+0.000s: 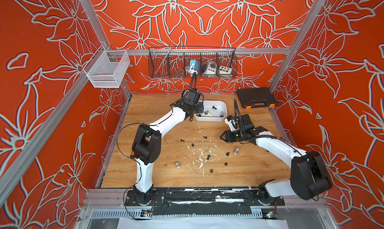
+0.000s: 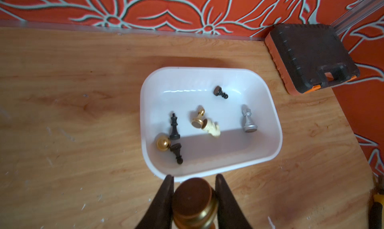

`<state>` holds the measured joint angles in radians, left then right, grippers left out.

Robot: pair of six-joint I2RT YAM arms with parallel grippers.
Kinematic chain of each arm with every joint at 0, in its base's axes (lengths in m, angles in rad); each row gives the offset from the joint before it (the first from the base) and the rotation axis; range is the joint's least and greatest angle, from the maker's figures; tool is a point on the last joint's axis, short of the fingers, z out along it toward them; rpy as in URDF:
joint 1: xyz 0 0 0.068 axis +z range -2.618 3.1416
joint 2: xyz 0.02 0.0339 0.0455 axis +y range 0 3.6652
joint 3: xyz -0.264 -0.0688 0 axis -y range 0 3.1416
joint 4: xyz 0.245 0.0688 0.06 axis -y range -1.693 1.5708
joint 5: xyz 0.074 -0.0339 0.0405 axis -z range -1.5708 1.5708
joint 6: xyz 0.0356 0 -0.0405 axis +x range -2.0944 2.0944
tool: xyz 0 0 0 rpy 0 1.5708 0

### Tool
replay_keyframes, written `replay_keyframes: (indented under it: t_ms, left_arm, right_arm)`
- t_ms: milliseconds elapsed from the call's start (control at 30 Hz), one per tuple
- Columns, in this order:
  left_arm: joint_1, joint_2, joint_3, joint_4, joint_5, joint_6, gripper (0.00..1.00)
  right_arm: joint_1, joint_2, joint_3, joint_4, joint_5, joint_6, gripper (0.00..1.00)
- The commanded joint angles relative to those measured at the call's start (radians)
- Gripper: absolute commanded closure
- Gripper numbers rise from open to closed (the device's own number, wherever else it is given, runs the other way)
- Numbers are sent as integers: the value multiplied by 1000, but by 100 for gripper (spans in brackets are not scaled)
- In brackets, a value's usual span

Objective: Put the chess pieces into the storage box
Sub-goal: Place the chess piece in the storage box.

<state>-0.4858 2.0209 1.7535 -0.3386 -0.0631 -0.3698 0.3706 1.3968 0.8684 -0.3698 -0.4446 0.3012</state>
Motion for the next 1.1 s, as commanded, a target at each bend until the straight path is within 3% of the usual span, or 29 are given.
replay_keyframes:
  t_ms: [0,733,1067]
  left_arm:
    - [20,74,103,-53,38,32,69]
    - [77,400,398,7,111,44,69]
    - [96,454,414,66,116,25,68]
  right_arm:
    - [3,-33,32,-40,38,2,58]
    - [2,14,152,-185,87,-14,57]
    - [2,59,215,-236,84,-46,57]
